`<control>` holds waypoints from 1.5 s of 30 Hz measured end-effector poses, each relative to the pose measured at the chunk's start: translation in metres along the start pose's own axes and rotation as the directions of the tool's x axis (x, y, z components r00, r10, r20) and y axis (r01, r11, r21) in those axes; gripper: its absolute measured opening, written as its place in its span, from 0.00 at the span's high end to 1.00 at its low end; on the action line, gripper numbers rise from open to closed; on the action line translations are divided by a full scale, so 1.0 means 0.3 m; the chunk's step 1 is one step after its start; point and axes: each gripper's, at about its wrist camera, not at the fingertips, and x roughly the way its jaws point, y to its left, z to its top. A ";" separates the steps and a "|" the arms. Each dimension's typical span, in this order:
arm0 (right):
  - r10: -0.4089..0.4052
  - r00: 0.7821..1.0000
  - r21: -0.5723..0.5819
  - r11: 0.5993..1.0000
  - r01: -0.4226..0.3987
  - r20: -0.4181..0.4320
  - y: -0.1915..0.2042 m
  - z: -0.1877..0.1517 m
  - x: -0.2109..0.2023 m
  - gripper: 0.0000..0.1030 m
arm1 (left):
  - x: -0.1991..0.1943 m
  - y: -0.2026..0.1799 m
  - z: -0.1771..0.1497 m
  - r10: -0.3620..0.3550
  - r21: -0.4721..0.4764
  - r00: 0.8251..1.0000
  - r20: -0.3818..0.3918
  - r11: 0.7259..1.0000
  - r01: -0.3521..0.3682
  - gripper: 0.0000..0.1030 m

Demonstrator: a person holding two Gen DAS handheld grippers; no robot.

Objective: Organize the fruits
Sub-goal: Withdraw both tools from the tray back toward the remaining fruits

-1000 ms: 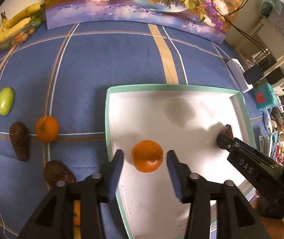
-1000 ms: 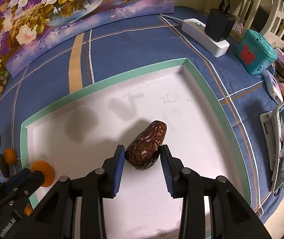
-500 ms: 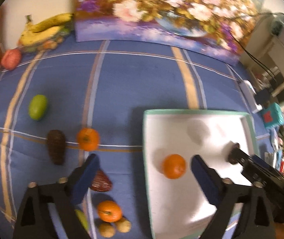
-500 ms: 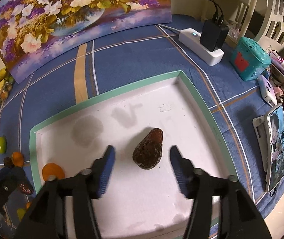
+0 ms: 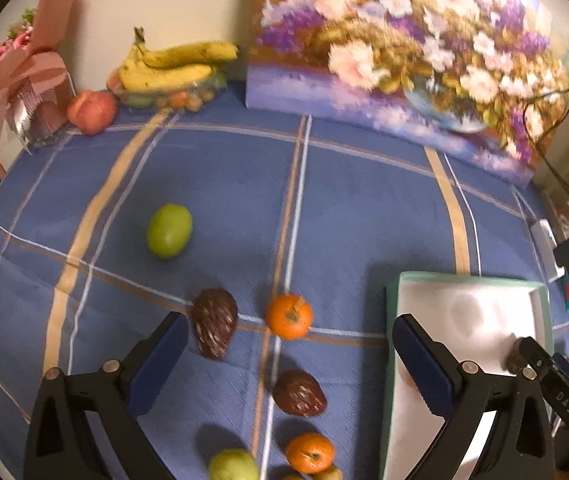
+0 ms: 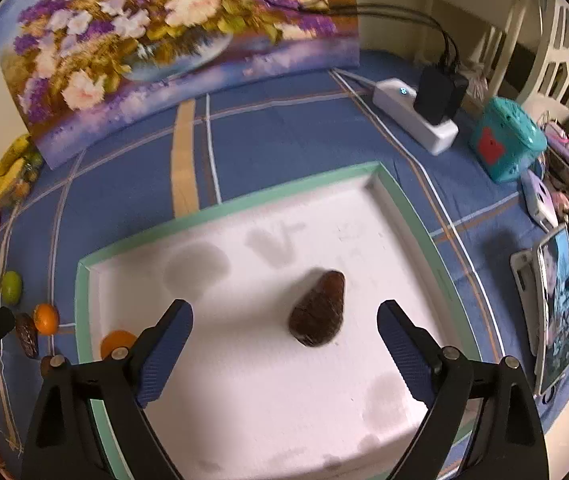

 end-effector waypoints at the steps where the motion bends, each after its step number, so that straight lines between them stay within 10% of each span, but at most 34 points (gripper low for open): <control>1: 0.003 1.000 -0.003 1.000 -0.003 0.009 0.008 0.000 -0.003 0.09 | -0.005 0.008 0.005 0.008 0.003 1.000 0.016 1.000 -0.008 0.00; 21: 0.107 0.992 -0.050 0.993 -0.104 0.066 0.222 0.009 -0.022 0.08 | -0.069 0.180 0.107 -0.078 0.018 0.993 0.087 0.997 0.077 0.00; 45: 0.345 0.933 -0.256 0.916 -0.309 0.107 0.609 -0.040 -0.086 0.09 | -0.119 0.559 0.176 0.052 -0.131 0.994 0.099 0.991 -0.039 0.01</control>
